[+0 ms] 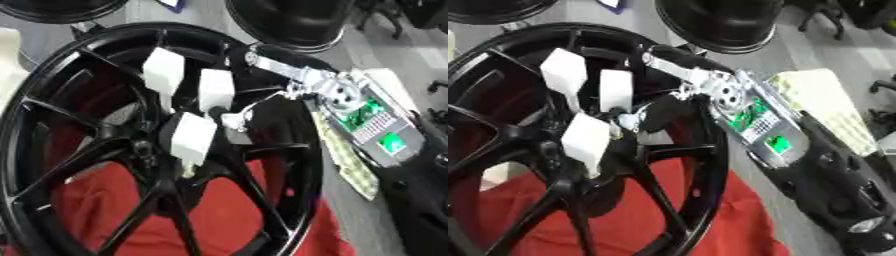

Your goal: Pull the pin out of the wheel hub.

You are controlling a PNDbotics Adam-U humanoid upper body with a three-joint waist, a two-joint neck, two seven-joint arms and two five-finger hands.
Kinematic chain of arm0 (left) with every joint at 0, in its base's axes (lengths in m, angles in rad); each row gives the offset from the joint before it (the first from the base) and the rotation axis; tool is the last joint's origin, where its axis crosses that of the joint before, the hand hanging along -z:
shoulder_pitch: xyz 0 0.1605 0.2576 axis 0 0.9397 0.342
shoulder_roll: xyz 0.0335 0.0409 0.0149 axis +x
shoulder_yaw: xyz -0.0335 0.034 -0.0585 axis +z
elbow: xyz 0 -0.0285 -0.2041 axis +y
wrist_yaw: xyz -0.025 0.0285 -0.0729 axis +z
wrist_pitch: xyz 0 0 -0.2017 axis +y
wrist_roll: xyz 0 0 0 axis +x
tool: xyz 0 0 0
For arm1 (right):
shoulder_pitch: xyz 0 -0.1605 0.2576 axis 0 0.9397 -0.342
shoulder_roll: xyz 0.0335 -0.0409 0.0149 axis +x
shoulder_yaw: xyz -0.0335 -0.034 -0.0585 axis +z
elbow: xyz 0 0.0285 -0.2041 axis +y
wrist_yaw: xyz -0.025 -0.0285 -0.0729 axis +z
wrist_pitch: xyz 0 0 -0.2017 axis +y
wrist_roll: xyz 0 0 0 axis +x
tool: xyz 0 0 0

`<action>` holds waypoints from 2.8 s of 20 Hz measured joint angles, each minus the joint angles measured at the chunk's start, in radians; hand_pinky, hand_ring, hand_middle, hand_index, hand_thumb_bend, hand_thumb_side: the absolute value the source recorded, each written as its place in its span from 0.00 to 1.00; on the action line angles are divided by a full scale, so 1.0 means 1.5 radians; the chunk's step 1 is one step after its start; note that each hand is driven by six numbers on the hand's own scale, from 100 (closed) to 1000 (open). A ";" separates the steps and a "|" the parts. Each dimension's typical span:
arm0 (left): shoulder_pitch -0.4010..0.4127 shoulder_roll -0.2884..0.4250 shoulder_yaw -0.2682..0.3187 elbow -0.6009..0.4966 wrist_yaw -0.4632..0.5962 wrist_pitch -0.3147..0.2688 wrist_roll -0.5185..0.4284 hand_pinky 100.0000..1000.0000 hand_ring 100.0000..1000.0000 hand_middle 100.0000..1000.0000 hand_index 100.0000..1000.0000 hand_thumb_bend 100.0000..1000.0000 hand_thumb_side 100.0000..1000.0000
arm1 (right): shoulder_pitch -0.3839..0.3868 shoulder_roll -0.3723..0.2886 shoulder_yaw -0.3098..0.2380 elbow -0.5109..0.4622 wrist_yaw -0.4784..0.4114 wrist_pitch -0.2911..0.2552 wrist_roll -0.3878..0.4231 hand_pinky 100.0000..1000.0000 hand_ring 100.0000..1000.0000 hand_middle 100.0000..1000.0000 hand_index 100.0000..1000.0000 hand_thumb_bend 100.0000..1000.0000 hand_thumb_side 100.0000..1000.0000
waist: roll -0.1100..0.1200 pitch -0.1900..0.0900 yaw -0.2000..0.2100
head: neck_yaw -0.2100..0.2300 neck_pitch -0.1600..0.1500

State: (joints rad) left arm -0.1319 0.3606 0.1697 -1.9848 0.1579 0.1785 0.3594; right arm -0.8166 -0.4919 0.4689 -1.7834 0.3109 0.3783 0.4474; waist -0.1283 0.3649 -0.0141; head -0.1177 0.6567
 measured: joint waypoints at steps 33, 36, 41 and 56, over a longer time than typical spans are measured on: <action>0.000 0.000 0.000 0.000 0.000 0.008 -0.004 0.67 0.53 0.50 0.63 0.00 0.85 | -0.005 -0.021 -0.059 -0.126 -0.202 0.070 -0.062 0.73 0.74 0.35 0.47 0.00 0.22 | -0.001 -0.007 -0.003 | -0.006 0.000; 0.000 0.000 0.000 0.000 0.000 0.008 -0.005 0.67 0.53 0.50 0.63 0.00 0.85 | -0.007 -0.023 -0.075 -0.129 -0.232 0.078 -0.071 0.73 0.74 0.35 0.47 0.00 0.23 | -0.001 -0.008 -0.003 | -0.006 0.000; 0.001 0.000 0.000 0.000 0.001 0.009 -0.005 0.67 0.53 0.50 0.63 0.00 0.85 | -0.019 -0.035 -0.124 -0.132 -0.312 0.090 -0.114 0.73 0.75 0.35 0.46 0.00 0.25 | -0.001 -0.014 -0.003 | -0.009 -0.001; 0.006 0.000 0.003 0.000 0.000 0.005 0.002 0.67 0.53 0.50 0.63 0.00 0.85 | 0.132 -0.268 -0.344 -0.120 -0.571 0.031 -0.381 0.74 0.75 0.35 0.47 0.00 0.15 | 0.015 -0.013 -0.020 | 0.012 -0.006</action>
State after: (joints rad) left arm -0.1236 0.3600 0.1743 -1.9848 0.1584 0.1858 0.3624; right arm -0.6192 -0.8936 -0.0477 -1.9639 -0.5461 0.4248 -0.1238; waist -0.1054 0.3449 -0.0435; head -0.0993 0.6480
